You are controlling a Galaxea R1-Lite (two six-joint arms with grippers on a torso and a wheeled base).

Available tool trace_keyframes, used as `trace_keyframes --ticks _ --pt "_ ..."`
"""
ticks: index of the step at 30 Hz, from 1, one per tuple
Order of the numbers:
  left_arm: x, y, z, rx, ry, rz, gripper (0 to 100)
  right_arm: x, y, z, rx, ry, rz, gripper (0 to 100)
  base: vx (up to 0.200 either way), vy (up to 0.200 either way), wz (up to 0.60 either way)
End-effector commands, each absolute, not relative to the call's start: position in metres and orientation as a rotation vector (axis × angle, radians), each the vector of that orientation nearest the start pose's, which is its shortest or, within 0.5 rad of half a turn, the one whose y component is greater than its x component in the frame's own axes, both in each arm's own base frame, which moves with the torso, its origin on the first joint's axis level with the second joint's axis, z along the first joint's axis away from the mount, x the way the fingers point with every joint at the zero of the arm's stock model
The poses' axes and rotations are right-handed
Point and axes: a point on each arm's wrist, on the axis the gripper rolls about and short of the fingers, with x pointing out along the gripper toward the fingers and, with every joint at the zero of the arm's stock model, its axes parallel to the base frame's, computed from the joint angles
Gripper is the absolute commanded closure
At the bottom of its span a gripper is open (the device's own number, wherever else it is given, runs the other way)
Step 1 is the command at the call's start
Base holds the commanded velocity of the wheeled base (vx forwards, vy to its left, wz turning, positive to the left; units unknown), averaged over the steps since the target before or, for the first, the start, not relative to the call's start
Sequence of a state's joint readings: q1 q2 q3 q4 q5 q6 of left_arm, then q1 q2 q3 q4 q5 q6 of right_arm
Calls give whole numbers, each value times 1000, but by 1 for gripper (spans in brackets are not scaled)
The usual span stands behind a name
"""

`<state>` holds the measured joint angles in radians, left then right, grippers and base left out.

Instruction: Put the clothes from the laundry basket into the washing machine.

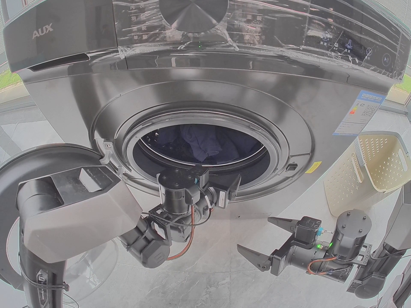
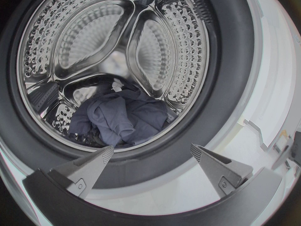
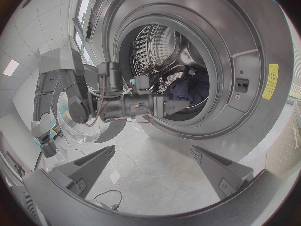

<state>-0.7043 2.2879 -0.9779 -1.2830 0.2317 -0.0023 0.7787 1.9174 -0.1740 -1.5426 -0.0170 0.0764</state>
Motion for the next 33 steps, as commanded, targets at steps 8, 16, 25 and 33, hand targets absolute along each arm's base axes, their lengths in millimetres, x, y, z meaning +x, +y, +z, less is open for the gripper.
trace_keyframes --ticks 8,16,25,33 --pt "239 -242 103 -33 13 -575 0 151 147 99 18 158 737 0 0 0 0" --pt "205 -213 114 -73 -8 -593 0 137 123 112 51 114 655 0 -150 0 0" --pt "178 -172 124 -89 6 -542 0 140 88 128 62 57 492 0 -178 0 0" --pt "164 -142 133 -99 -15 -497 0 117 62 131 33 121 371 0 -175 0 0"
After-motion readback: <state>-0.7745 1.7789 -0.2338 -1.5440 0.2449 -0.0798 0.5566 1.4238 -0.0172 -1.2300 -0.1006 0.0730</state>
